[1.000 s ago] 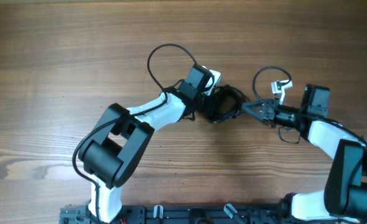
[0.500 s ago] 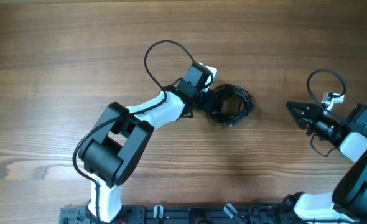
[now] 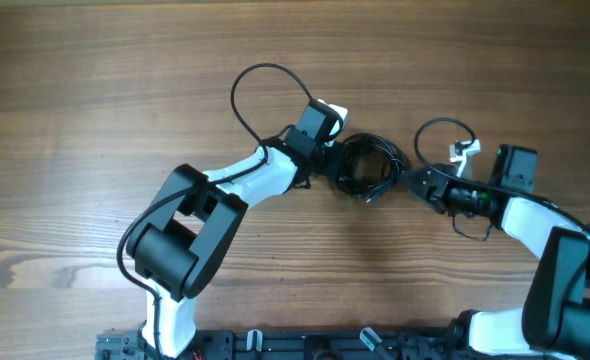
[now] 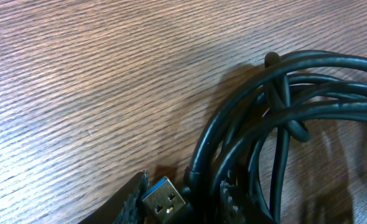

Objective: Untangle cables

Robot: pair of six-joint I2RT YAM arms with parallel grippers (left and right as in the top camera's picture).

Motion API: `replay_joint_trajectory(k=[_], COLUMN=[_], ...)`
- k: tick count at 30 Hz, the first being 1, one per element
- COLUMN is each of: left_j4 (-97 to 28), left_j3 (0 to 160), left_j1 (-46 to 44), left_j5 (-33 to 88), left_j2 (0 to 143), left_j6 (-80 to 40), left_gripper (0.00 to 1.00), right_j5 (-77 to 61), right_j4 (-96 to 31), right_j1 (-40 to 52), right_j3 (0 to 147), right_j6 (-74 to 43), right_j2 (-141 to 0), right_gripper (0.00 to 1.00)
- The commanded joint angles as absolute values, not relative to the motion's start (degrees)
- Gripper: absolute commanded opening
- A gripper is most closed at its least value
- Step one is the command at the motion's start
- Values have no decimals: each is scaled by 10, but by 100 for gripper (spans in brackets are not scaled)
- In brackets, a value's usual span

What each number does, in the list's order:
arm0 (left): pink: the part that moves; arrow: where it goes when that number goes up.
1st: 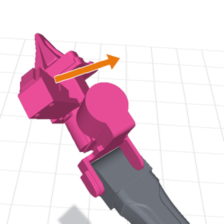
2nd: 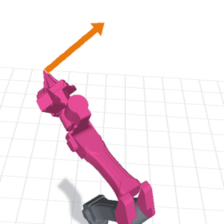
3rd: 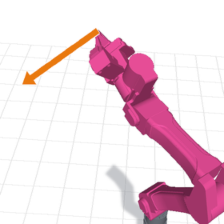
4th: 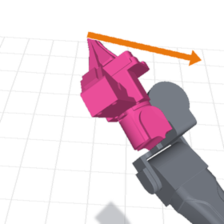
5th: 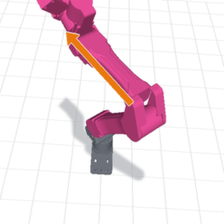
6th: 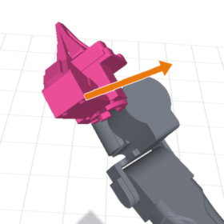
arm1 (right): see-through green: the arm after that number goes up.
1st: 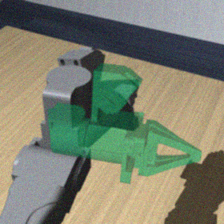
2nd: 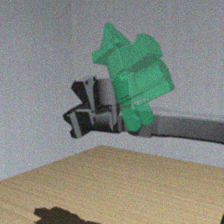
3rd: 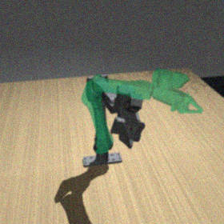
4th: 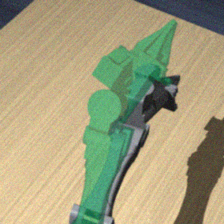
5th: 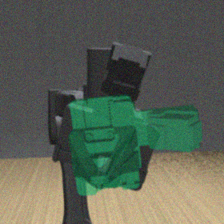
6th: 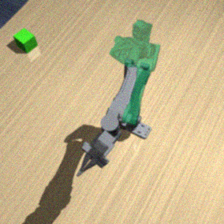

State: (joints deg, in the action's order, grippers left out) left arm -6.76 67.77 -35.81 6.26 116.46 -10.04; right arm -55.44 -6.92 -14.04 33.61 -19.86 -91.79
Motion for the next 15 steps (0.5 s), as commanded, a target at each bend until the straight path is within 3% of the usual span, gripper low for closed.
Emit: replay_joint_trajectory(k=[1, 15], left_j4=[-88, -85], left_j3=[664, 664], left_j1=[-331, -317], left_j5=[29, 29], left_j2=[1192, 1192], left_j6=[-91, -62], left_gripper=[38, 38], right_j5=[-510, -430], right_j4=[-28, 13], right_j1=[-114, -69], right_j3=[373, 370], right_j6=[-195, -193], right_j2=[-894, -896], right_gripper=[45, 49])
